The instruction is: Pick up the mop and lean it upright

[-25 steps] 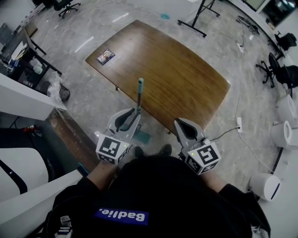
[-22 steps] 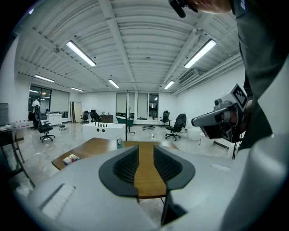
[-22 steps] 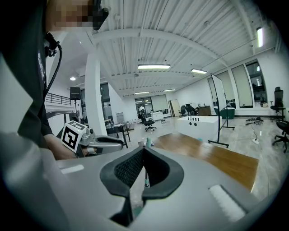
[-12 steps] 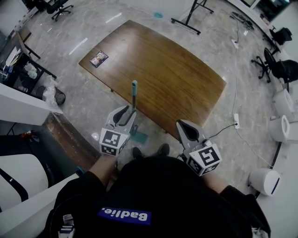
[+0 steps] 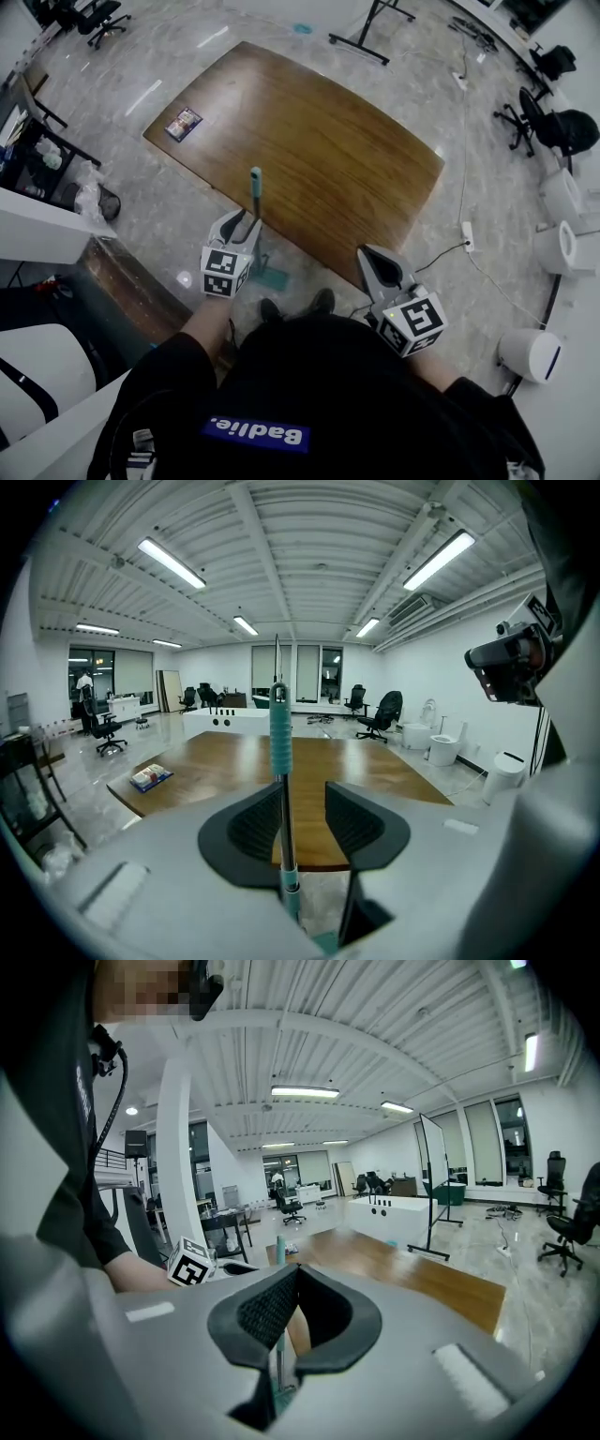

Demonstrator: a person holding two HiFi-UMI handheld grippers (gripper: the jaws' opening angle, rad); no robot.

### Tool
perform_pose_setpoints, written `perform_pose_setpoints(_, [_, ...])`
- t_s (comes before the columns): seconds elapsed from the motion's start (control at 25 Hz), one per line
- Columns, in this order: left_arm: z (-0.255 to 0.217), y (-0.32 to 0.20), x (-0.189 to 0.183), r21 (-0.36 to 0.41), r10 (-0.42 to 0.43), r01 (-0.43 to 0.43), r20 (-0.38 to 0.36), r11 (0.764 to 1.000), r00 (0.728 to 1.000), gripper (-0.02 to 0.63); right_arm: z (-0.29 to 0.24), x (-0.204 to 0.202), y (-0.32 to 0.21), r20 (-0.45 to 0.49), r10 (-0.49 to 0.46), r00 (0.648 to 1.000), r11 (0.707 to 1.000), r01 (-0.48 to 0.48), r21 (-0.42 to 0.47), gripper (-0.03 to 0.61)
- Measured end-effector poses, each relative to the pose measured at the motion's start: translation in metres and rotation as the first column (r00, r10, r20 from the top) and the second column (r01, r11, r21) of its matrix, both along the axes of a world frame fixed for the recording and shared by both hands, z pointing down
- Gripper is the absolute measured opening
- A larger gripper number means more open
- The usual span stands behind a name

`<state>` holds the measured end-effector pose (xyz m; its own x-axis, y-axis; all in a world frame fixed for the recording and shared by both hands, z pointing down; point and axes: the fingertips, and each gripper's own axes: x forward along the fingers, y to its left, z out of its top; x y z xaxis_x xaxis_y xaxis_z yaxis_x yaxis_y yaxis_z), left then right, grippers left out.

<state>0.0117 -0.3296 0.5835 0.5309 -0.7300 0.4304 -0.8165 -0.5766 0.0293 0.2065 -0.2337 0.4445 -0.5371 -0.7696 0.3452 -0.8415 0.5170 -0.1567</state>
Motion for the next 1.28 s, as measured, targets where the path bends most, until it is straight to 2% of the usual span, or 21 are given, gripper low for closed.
perform_pose_setpoints(0.48, [0.044, -0.031, 0.003, -0.064, -0.005, 0.008, 0.048, 0.998, 0.999, 0.167, 0.005, 0.024, 0.005, -0.035, 0.046, 0.998, 0.999, -0.046, -0.022, 0.006])
perform_pose_setpoints(1.28, [0.082, -0.065, 0.018, -0.122, -0.02, 0.028, 0.065, 0.992, 0.998, 0.164, 0.017, 0.059, 0.02, -0.071, 0.112, 0.991, 0.989, -0.118, -0.089, 0.008])
